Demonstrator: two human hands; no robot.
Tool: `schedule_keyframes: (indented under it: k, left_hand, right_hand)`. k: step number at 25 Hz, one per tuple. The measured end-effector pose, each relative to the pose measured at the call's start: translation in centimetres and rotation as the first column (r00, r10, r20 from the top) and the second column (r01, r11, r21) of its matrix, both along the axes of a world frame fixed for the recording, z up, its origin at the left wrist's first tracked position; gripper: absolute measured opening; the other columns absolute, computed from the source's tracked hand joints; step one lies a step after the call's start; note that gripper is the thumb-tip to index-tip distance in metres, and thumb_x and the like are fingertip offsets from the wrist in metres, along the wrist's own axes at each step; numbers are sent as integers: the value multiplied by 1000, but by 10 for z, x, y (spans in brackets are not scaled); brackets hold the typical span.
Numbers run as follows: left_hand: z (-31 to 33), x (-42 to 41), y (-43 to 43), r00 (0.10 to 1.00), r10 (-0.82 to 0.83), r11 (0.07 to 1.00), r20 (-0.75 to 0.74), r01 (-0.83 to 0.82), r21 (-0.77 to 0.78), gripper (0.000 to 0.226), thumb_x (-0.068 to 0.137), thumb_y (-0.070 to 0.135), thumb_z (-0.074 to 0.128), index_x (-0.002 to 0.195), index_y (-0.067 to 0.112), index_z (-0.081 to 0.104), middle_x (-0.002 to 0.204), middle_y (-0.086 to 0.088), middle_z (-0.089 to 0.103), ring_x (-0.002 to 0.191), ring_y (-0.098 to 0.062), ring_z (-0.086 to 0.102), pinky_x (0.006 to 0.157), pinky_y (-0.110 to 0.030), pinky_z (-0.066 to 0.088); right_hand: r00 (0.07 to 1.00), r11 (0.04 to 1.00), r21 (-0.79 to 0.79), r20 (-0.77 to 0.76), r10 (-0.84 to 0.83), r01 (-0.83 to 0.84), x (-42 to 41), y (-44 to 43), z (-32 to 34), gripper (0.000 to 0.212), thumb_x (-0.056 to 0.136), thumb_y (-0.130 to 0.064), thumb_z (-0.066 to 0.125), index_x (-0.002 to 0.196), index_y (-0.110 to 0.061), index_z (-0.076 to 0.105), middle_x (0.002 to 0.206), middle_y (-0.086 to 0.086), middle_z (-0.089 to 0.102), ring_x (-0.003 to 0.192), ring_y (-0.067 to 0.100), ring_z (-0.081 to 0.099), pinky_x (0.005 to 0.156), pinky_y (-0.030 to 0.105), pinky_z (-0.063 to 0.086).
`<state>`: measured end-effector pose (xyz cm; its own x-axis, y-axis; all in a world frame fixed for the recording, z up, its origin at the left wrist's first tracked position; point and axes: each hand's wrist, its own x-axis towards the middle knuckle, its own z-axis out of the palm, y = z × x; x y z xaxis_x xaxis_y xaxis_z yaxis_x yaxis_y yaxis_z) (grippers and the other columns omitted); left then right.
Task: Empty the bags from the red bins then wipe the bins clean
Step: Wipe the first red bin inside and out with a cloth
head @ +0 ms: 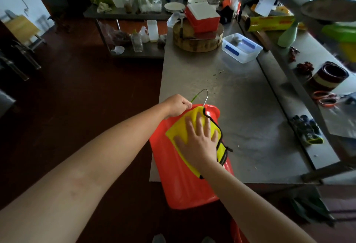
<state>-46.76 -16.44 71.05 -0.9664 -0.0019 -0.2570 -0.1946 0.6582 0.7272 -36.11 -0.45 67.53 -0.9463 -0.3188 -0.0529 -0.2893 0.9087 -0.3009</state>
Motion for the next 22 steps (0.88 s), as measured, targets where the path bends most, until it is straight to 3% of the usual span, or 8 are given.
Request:
schedule_keyframes:
  k: [4,6,10,15,18,22]
  left_hand:
    - [7,4,2,999,-42,998,-27,41,-49,27,98,29,63,120,19,73,122,-2,71,113,-14,64,104,-30,48]
    - [10,8,3,995,-61,996,-76,56,-62,28,98,29,63,123,22,72,122,0,70,114,-14,62,103,-27,46]
    - [11,11,10,977,-116,979,-176,83,-187,30,100,27,60,128,21,69,117,-4,66,113,-19,59,87,-19,36]
    - [8,17,3,944,-262,938,-199,201,-281,35,102,17,54,137,20,61,125,-6,61,116,-23,56,89,-18,33]
    - [2,34,-20,888,-386,872,-249,263,-413,45,102,9,50,145,23,52,124,-6,59,113,-26,54,102,-30,38]
    - [3,51,-37,889,-416,800,-190,259,-541,56,102,8,47,151,34,39,114,-5,59,100,-21,59,88,-31,50]
  right_hand:
    - [933,938,165,-147,329,-305,25,-9,-16,77,93,-75,30,160,-39,14,170,-2,-6,154,33,-18,117,70,2]
    - [910,916,180,-152,387,-359,21,-1,-16,74,93,-75,31,159,-43,17,170,-5,-6,154,29,-19,118,68,2]
    - [959,963,66,-100,265,-259,4,39,-12,72,92,-79,30,156,-53,8,168,-14,-11,154,17,-20,124,56,1]
    - [993,974,-213,105,-61,83,-8,83,-20,69,88,-79,41,150,-59,19,168,-18,5,155,12,5,119,50,25]
    - [985,962,-248,156,-78,115,-14,92,-19,66,90,-74,46,150,-60,21,167,-20,6,155,11,7,117,50,26]
    - [984,965,-232,159,-83,119,-10,85,-17,67,93,-70,44,153,-57,17,169,-15,2,156,17,4,120,54,24]
